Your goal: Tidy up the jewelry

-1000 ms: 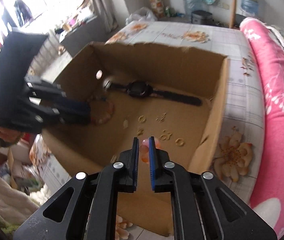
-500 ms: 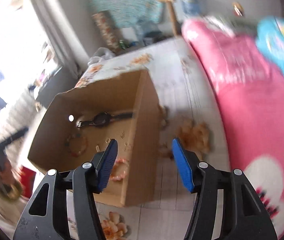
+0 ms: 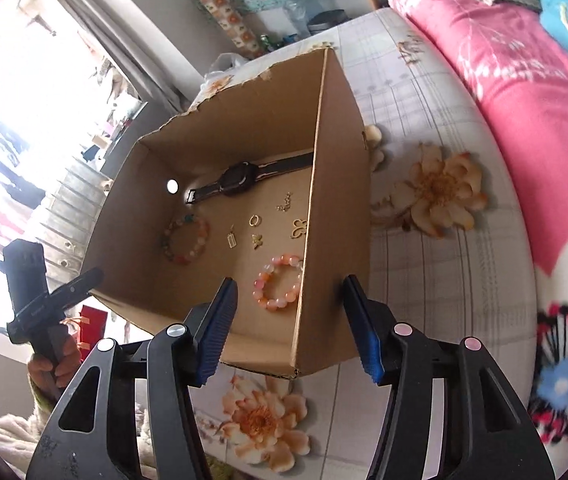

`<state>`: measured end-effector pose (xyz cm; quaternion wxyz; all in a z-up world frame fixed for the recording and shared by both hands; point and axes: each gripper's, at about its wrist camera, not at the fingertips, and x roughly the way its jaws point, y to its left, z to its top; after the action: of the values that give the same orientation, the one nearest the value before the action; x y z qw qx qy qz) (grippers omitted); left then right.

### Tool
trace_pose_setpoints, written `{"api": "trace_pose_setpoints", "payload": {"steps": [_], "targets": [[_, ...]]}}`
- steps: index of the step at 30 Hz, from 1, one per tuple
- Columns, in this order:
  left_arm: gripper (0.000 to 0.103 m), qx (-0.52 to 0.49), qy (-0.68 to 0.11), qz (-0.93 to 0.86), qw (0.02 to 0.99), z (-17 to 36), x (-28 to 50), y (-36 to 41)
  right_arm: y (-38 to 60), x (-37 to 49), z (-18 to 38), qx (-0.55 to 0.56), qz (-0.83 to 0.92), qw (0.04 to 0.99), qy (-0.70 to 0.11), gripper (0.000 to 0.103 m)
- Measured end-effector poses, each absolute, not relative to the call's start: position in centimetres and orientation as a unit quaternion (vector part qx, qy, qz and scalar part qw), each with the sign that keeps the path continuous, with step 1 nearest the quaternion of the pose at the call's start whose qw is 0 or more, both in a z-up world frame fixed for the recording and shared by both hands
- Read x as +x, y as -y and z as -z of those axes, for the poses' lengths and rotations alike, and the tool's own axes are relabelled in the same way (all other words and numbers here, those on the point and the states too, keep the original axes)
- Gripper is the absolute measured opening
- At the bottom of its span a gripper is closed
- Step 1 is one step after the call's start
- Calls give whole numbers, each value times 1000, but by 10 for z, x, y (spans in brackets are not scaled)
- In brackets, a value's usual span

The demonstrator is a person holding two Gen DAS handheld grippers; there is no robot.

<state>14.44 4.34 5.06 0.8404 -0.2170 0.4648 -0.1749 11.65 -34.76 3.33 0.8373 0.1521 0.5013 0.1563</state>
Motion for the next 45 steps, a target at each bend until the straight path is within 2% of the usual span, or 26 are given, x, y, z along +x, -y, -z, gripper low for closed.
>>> {"api": "trace_pose_setpoints", "payload": {"steps": [9, 14, 16, 18, 20, 21, 23, 25, 28, 33, 37, 45], "targets": [[80, -231, -468, 201, 829, -48, 79, -45, 349, 43, -34, 158, -118, 852, -485, 55], [80, -184, -452, 190, 852, -52, 59, -34, 350, 27, -33, 171, -112, 858, -471, 56], [81, -119, -415, 140, 891, -67, 44, -27, 355, 16, -40, 176, -94, 867, -456, 56], [82, -69, -377, 96, 919, -79, 27, -20, 355, 0, -54, 158, -65, 887, -428, 61], [90, -52, -355, 75, 931, -85, 12, -15, 347, -25, -68, 124, -37, 908, -399, 75], [98, -48, -348, 69, 934, -87, 5, -13, 342, -36, -73, 103, -21, 915, -390, 79], [98, -46, -349, 64, 934, -87, -3, -7, 334, -49, -75, 75, 1, 922, -380, 91], [98, -38, -360, 51, 931, -85, -8, 1, 324, -60, -69, 62, 13, 923, -380, 94], [98, -37, -392, 39, 919, -74, -9, 15, 309, -59, -50, 61, 8, 913, -404, 95], [98, -17, -400, 18, 916, -63, -8, 30, 276, -44, -23, 5, 30, 896, -444, 95], [98, 27, -404, 18, 914, -61, -2, 45, 264, -34, -19, -14, 29, 895, -445, 95], [98, 9, -462, 26, 886, -40, 13, 60, 253, -18, -11, -16, 15, 882, -472, 95]]}}
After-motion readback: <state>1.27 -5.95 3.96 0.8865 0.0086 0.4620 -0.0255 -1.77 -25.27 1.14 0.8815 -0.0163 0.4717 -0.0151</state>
